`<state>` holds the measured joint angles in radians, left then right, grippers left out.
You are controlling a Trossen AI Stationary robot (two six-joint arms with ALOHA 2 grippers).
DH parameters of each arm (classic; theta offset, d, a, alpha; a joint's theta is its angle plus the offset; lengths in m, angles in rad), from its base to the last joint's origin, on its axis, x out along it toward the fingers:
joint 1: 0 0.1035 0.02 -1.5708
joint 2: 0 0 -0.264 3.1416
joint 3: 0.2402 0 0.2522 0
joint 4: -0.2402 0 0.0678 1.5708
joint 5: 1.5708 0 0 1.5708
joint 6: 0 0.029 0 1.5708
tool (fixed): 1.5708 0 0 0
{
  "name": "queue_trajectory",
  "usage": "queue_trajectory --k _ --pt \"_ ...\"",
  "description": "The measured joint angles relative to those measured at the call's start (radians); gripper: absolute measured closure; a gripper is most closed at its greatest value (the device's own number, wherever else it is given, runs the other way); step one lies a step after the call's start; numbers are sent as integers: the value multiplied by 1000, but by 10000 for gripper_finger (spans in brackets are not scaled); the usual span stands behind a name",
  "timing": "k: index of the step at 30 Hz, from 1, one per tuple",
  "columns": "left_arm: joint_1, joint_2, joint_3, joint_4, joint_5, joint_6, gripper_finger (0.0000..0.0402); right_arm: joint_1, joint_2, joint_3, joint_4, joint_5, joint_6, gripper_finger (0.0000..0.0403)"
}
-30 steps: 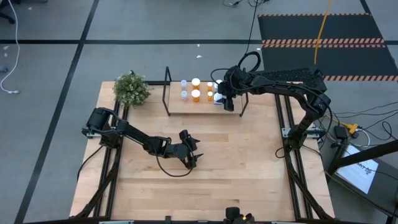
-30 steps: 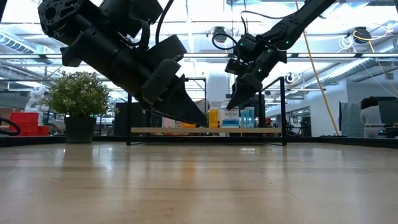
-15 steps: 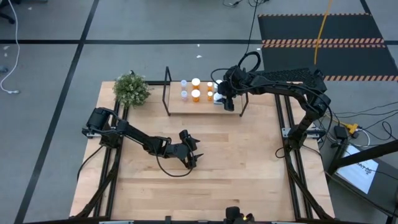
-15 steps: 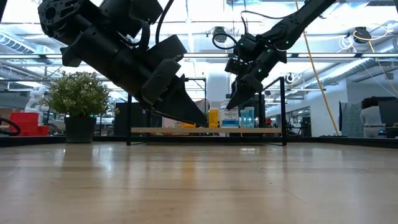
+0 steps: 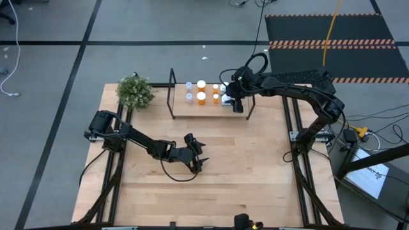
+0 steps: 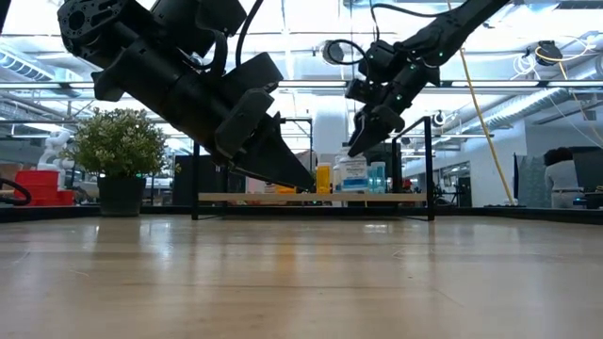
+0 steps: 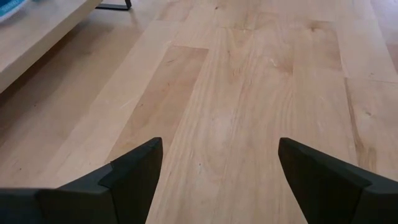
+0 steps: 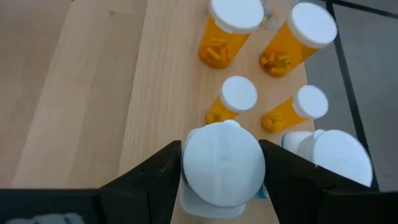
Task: Pick and place medicine bottles onto shelf by color
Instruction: Put the white pill bottle on the shelf aligned with the other white pill bottle
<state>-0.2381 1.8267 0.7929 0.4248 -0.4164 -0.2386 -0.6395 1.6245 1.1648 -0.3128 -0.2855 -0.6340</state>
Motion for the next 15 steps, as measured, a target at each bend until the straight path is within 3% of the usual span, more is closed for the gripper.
queue_trajectory --k 15 --pt "0 0 0 12 24 -1 80 7 -10 0 -7 -8 0 196"
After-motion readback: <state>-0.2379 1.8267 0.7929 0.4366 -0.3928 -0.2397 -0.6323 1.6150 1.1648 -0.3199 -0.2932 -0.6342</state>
